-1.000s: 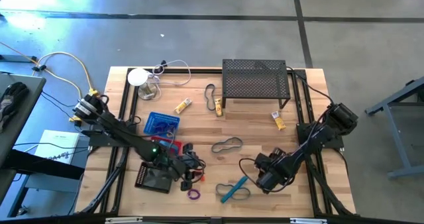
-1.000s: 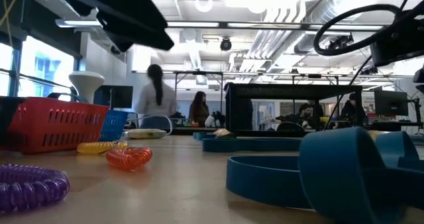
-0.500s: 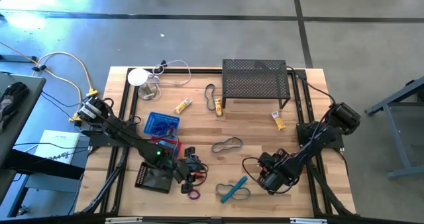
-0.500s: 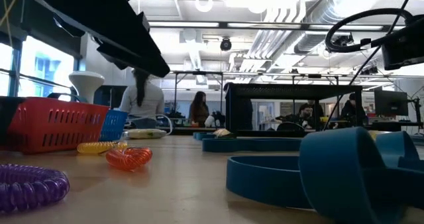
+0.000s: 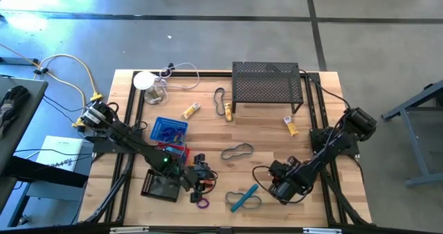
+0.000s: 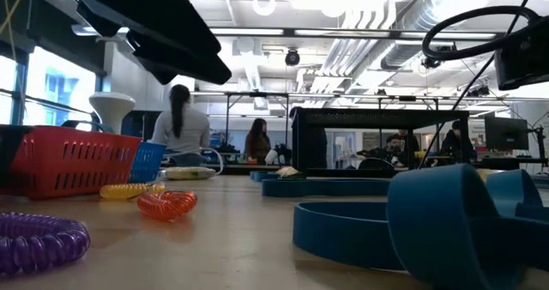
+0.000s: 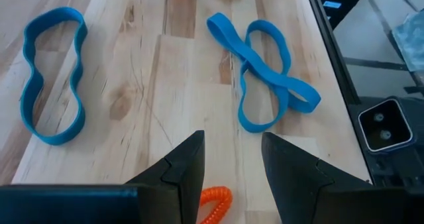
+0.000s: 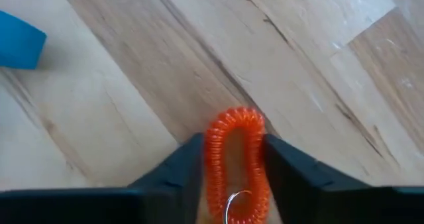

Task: Pick & Place Office Desk Supplies
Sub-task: Put the orange spring keychain into the blue bin

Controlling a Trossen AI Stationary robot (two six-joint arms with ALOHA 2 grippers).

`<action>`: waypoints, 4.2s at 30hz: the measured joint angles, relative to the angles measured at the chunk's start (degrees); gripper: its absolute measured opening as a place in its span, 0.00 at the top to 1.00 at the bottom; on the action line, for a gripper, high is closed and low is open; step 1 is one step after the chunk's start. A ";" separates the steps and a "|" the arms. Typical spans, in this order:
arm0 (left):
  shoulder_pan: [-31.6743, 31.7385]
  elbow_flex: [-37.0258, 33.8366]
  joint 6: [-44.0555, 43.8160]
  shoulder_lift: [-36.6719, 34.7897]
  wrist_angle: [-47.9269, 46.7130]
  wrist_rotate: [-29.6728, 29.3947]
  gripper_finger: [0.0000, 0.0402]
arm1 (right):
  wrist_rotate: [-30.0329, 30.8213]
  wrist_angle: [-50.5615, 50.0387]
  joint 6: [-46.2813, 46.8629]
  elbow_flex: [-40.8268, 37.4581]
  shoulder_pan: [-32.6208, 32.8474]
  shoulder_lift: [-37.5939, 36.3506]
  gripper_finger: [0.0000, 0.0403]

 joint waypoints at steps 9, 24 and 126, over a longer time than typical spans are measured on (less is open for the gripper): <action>0.00 0.00 0.00 0.00 1.20 -0.02 0.64 | 2.91 6.53 -14.83 -0.35 -0.50 0.04 0.97; -0.15 0.00 13.46 8.77 22.40 1.37 0.64 | 6.19 53.50 -57.13 1.14 -3.63 0.28 0.98; -1.92 0.07 -28.90 -24.87 -55.59 -26.27 0.99 | 10.31 54.89 -55.05 1.25 -7.10 0.09 0.33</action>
